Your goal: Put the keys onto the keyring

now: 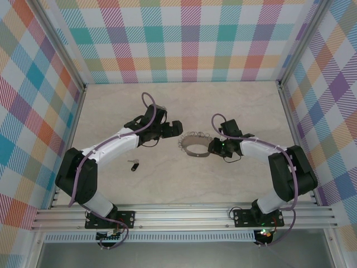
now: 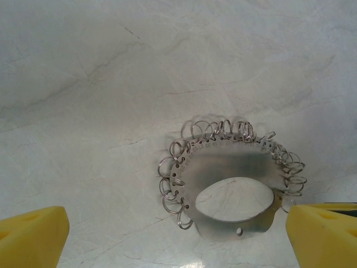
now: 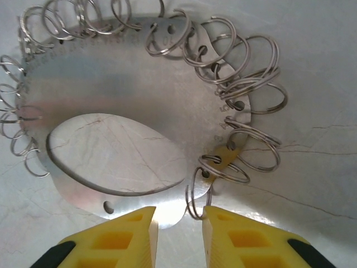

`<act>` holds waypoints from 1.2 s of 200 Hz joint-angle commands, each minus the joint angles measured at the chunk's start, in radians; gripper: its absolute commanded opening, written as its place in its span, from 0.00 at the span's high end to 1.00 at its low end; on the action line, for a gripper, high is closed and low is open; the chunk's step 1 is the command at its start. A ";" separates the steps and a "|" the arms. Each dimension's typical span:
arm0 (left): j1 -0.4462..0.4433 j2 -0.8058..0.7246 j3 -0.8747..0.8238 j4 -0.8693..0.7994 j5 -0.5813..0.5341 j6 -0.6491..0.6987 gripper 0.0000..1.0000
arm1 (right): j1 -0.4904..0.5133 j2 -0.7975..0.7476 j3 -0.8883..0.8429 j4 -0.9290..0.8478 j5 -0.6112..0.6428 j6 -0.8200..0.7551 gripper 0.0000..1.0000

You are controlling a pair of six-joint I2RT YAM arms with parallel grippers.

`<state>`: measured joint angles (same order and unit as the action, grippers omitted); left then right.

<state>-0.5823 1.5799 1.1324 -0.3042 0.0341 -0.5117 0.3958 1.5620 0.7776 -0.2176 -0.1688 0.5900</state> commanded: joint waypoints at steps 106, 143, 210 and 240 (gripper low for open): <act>-0.013 0.025 0.022 0.018 0.010 -0.002 0.01 | -0.003 0.062 0.045 0.005 0.038 -0.015 0.76; -0.013 0.025 0.020 0.018 0.011 -0.004 0.01 | -0.007 0.063 0.077 -0.025 0.071 -0.031 0.84; -0.014 0.019 -0.019 0.078 0.036 -0.020 0.01 | -0.051 -0.028 0.074 -0.105 0.170 -0.067 0.62; -0.017 0.039 -0.042 0.124 0.066 -0.048 0.01 | -0.067 -0.048 0.061 -0.124 0.151 -0.070 0.58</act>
<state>-0.5827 1.5963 1.1126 -0.2329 0.0631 -0.5282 0.3416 1.5429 0.8528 -0.2989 -0.0261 0.5339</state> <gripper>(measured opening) 0.992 0.420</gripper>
